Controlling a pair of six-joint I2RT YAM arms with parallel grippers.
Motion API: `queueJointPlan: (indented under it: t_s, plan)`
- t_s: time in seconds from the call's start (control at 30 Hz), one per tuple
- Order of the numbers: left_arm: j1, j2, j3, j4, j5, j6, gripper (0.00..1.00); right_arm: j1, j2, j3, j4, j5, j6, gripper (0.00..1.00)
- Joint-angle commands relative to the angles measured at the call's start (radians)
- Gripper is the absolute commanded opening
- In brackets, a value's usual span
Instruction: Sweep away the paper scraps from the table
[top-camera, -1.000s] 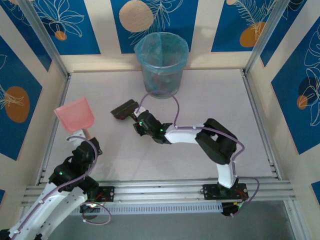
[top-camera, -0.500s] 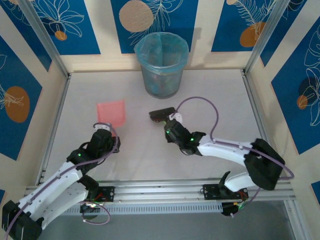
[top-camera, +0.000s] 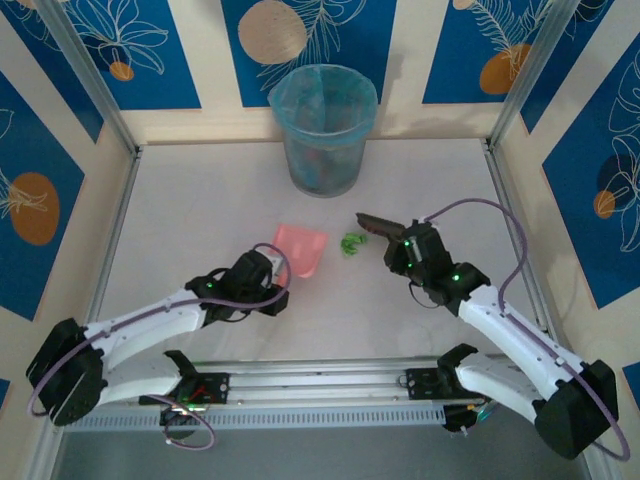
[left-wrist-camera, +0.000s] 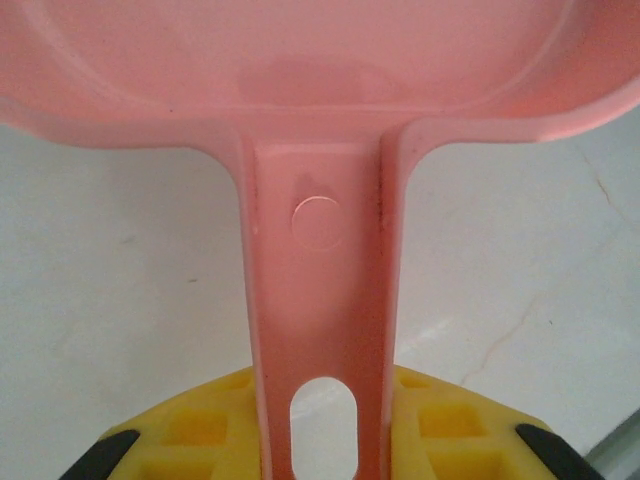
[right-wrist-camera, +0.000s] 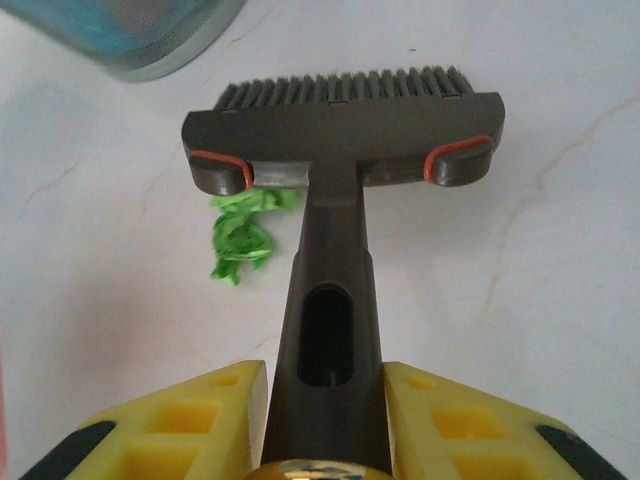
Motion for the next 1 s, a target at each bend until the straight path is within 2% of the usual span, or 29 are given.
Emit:
queueJointPlan:
  t_s: [0.0,0.13,0.23,0.37,0.5,0.6,0.77,0.9,0.97]
  plan:
    - [-0.035,0.045,0.052,-0.003,0.037,0.049,0.00,-0.083,0.015,0.097,-0.105,-0.124,0.015,0.00]
    - [-0.085,0.097,0.085,-0.012,0.087,0.072,0.00,-0.207,0.064,0.146,-0.137,-0.283,-0.034,0.00]
    - [-0.118,0.145,0.112,-0.030,0.096,0.094,0.00,-0.261,0.091,0.184,-0.170,-0.337,-0.038,0.00]
    - [-0.134,0.237,0.154,-0.064,0.125,0.114,0.00,-0.267,0.112,0.209,-0.172,-0.353,-0.037,0.00]
    - [-0.171,0.294,0.195,-0.114,0.084,0.125,0.00,-0.260,0.170,0.267,-0.200,-0.356,-0.046,0.00]
    - [-0.176,0.316,0.209,-0.133,0.085,0.126,0.00,-0.222,0.238,0.324,-0.234,-0.323,-0.055,0.00]
    - [-0.179,0.367,0.232,-0.186,0.029,0.127,0.00,-0.093,0.363,0.439,-0.334,-0.159,-0.038,0.00]
    - [-0.190,0.425,0.266,-0.249,-0.101,0.106,0.00,-0.002,0.456,0.529,-0.404,-0.082,-0.013,0.00]
    - [-0.191,0.453,0.280,-0.272,-0.130,0.098,0.00,0.030,0.501,0.563,-0.431,-0.065,0.008,0.00]
